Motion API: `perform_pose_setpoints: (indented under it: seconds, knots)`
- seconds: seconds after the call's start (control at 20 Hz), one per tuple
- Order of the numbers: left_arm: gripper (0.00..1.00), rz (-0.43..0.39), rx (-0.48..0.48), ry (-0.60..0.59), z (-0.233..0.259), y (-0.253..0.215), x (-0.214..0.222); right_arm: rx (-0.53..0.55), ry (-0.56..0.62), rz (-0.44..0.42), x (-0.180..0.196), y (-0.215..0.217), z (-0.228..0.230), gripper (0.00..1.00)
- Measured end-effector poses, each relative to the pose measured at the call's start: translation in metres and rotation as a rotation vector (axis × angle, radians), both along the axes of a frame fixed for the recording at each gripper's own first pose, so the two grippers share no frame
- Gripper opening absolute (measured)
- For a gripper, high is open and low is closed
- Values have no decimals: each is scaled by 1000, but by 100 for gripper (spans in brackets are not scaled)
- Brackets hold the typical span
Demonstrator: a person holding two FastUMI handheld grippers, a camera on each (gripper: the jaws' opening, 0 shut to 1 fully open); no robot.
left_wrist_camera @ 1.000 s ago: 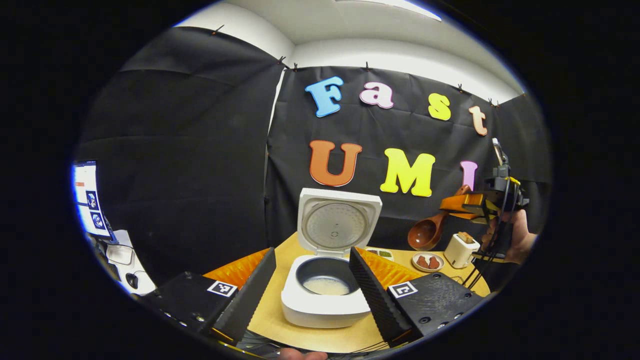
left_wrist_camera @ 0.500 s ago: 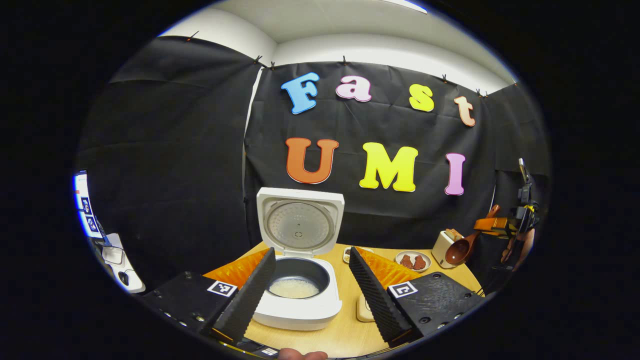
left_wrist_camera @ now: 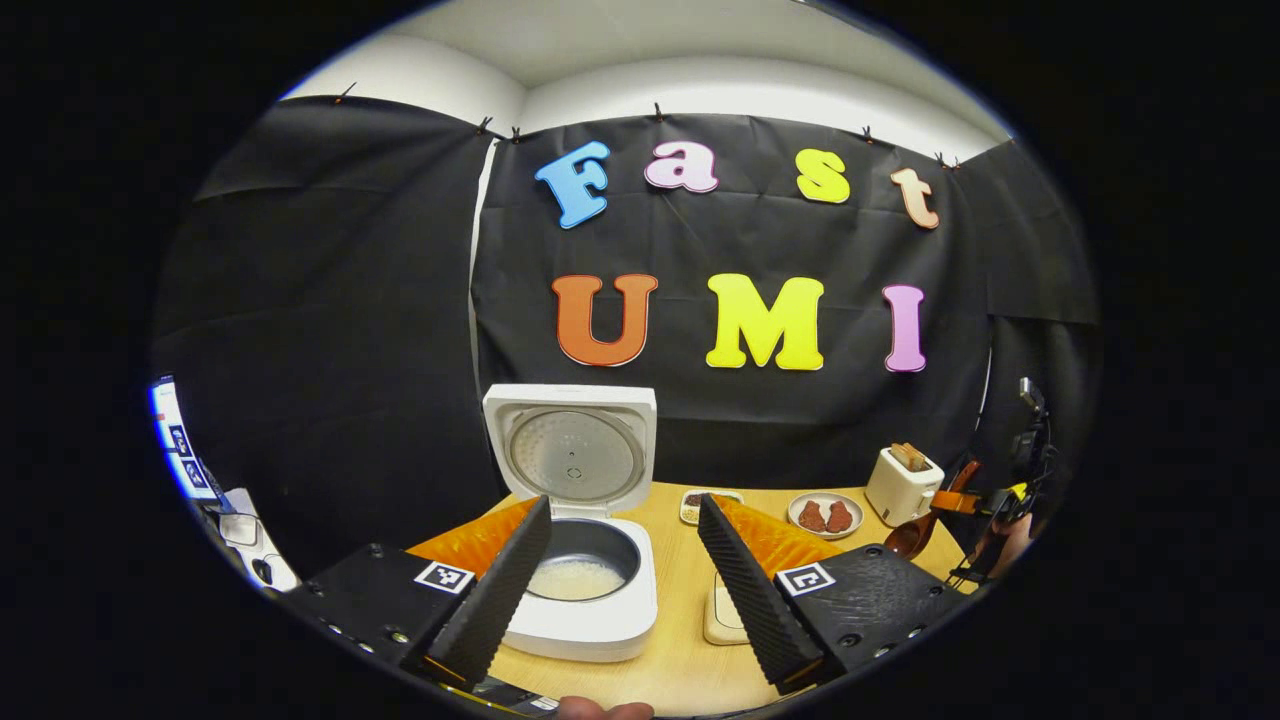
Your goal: Close the left gripper, press the button to open the rice cooker; take a wooden spoon from the chopstick holder with the right hand, scoop a spoonful of rice and pour it into the rice cooker, then put the wooden spoon back into the chopstick holder.
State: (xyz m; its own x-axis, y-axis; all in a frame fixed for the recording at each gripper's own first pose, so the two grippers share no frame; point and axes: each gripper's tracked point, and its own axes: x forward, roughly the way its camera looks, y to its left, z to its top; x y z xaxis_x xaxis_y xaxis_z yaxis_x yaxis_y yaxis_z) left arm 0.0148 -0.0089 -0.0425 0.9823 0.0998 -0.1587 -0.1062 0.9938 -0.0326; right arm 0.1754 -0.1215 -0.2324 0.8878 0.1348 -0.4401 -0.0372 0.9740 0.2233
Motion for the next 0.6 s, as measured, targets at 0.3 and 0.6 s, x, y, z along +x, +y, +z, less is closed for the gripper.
perform_pose_setpoints:
  seconds: [0.3,0.6]
  knots:
    - [95,60,3,21,3,14,-2,-68,11,31,1,0,-50,10]
    - [95,89,29,50,1,23,-5,-88,34,66,2,4,-88,13]
